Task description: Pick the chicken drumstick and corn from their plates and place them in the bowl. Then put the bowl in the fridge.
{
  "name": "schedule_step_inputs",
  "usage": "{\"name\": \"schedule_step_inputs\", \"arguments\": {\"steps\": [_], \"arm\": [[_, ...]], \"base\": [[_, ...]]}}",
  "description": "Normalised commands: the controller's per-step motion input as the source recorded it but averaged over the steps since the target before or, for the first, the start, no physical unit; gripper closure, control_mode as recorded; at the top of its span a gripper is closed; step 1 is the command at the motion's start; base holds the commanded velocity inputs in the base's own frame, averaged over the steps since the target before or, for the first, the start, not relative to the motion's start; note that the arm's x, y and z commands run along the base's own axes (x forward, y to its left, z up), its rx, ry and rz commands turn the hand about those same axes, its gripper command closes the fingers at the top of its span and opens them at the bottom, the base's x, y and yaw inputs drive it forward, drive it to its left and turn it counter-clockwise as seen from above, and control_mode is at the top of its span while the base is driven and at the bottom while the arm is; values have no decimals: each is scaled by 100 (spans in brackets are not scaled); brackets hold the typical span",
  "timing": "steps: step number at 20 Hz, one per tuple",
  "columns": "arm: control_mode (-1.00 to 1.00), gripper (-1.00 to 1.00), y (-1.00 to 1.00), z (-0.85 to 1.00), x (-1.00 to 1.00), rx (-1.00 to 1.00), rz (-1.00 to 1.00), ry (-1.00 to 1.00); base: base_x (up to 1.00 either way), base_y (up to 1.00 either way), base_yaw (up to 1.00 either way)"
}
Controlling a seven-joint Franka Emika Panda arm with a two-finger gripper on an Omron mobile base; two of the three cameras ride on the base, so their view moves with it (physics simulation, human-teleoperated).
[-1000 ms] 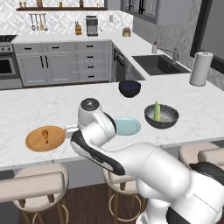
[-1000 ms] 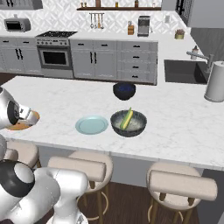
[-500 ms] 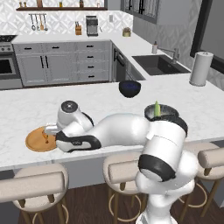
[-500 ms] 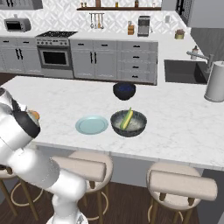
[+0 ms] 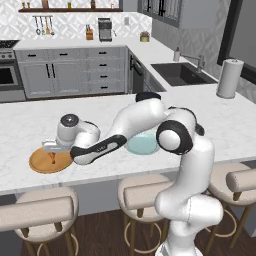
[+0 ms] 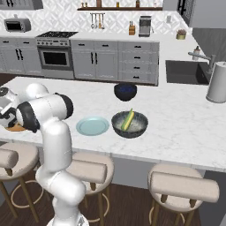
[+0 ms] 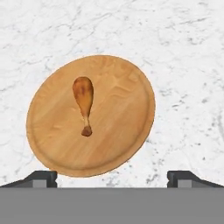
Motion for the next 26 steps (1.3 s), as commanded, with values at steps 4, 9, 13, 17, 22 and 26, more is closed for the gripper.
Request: {"name": "schedule_step_inputs", "arguments": {"steps": [4,9,13,17,22,26], "arm": [[-100,-100,33,-1,29,-14,0,15],[-100,-100,24,-6,35,-14,0,3],[-100,-100,0,-21,11,-4,0,0],[-100,-100,0,-50,43,-2,0,0],[-100,-100,-1,-27,61,1,0,-1],[-100,-100,0,-19,47,0,0,0]], "base": [[0,0,0],[0,0,0],[0,0,0],[0,0,0],[0,0,0],[0,0,0]]}}
